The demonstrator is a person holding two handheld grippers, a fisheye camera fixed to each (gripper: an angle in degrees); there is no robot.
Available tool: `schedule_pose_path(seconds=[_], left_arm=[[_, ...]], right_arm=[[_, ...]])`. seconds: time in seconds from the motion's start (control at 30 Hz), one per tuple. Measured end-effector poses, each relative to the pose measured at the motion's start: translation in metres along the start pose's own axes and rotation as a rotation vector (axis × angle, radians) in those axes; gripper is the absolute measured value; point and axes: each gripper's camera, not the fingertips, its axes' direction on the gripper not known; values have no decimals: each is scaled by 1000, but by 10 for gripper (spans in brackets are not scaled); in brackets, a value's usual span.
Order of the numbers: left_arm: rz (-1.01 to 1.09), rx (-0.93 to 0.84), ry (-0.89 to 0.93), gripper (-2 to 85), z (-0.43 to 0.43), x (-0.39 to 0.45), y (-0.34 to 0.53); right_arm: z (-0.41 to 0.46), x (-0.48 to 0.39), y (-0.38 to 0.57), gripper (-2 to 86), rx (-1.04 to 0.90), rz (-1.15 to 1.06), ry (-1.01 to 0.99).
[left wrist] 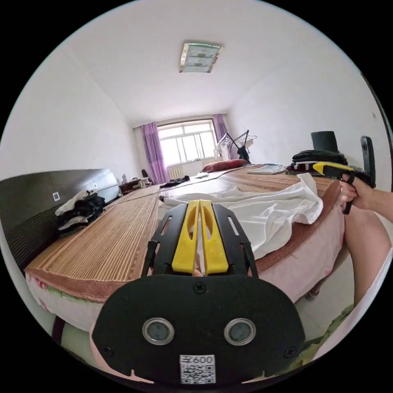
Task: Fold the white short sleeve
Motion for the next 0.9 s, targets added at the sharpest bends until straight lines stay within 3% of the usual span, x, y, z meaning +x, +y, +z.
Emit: schedule_pose_path(seconds=[0.1,0.2,0.27,0.47,0.67,0.9], left_arm=[[7,-127,111,12,40,-14,24],[43,-209,175,9,58,-13,28],[35,-394,151,8,88,-8,44],[103,-279,-5,5,84,16,73],[170,-254,-103,3,90,35,90],[190,-244,-131,4,100,41,105]], right_arm=[[39,-1,16,-8,3,75,276],[59,14,17,-8,-37,167,307],[68,28,17,-8,-67,260,332],[101,48,40,-8,-206,297,145],[117,30,48,-9,-213,233,231],[114,10,66,-9,-82,212,333]])
